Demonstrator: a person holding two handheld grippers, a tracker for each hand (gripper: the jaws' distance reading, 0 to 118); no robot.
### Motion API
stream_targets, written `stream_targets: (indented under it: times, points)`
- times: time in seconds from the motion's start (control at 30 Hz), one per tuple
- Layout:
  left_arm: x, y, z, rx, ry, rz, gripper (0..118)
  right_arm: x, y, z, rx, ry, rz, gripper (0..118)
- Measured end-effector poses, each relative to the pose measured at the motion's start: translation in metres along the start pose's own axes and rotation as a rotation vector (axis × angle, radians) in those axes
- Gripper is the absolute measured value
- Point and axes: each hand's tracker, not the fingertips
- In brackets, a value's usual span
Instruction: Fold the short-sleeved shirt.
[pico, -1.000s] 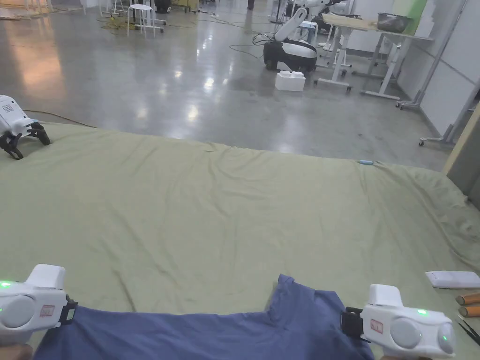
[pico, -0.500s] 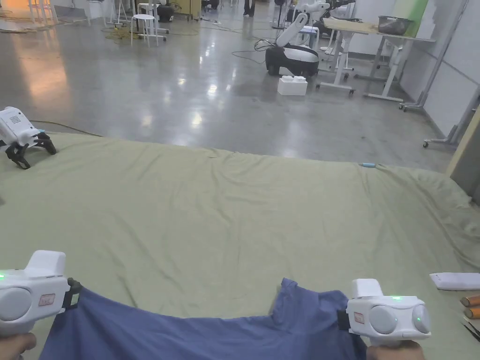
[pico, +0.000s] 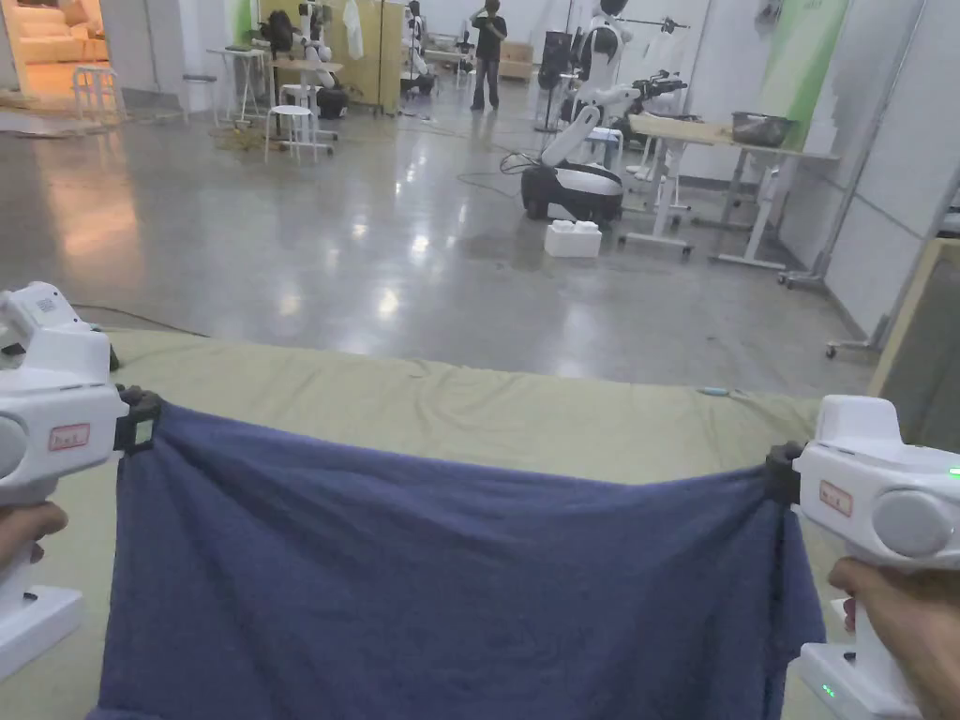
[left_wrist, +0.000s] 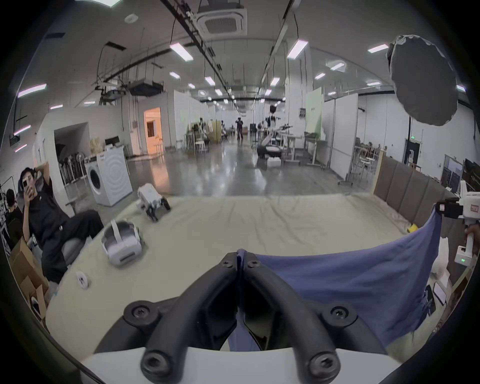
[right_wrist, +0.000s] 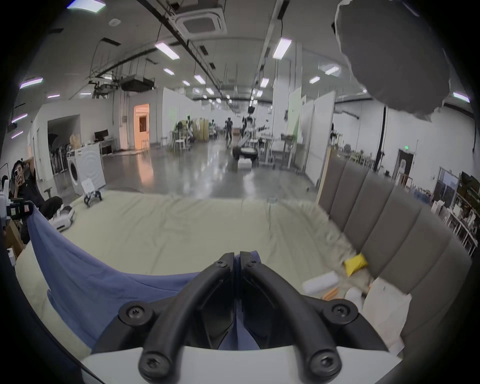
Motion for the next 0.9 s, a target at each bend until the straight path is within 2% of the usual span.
stream_targets:
  times: [0.17,0.53,0.73,0.9]
  points:
    - [0.001,0.065,-0.006,0.064,0.010,-0.019,0,0.001,0.074,0.005,0.095,-0.036,0.025,2]
    - [0.004,0.194,-0.030,0.164,0.067,-0.010,0,0.006,0.234,-0.017,0.210,-0.072,-0.007,2]
    - [0.013,0.246,-0.032,0.232,0.094,-0.030,0,0.006,0.277,-0.017,0.259,-0.111,0.017,2]
    - [0.022,0.252,-0.043,0.228,0.111,-0.063,0,0.007,0.271,-0.017,0.291,-0.124,0.017,2]
